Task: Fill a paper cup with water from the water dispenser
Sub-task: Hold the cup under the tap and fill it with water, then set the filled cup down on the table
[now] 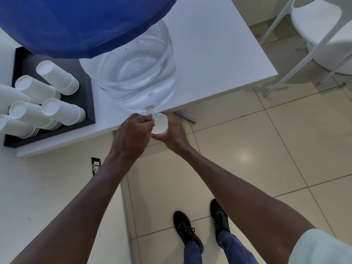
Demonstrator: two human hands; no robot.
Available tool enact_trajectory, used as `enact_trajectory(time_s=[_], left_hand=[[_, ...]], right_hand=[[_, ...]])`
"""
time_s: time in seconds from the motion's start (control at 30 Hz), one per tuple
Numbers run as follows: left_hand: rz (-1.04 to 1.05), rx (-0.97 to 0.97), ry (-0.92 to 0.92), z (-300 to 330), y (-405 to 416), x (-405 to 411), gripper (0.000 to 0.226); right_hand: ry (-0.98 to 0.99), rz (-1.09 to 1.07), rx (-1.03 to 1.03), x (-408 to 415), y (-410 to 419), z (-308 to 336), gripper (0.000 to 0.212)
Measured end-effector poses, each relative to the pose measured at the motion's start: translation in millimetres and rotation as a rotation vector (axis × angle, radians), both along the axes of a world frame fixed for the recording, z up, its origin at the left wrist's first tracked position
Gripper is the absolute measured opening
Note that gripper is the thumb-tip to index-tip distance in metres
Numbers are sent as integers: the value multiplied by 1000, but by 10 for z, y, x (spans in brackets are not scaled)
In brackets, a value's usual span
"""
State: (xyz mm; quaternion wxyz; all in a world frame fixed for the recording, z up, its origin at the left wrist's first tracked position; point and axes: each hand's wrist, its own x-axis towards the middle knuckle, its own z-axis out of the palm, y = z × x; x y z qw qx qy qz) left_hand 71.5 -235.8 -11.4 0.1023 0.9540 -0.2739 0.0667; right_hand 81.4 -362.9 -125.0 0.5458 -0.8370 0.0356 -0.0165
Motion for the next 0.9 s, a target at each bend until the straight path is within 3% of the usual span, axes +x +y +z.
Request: enact_trajectory(time_s=[0.13, 0.4, 0.9], left_hand=[[55, -44, 40, 9, -39, -37, 10], [208, -311, 6, -8, -129, -214, 24], [263, -465, 16, -116, -844, -2, 43]], right_hand=[[14, 7, -12, -22, -16, -20, 74], [65, -13, -3, -85, -140, 2, 77], [9, -235, 41, -192, -1267, 524, 77]])
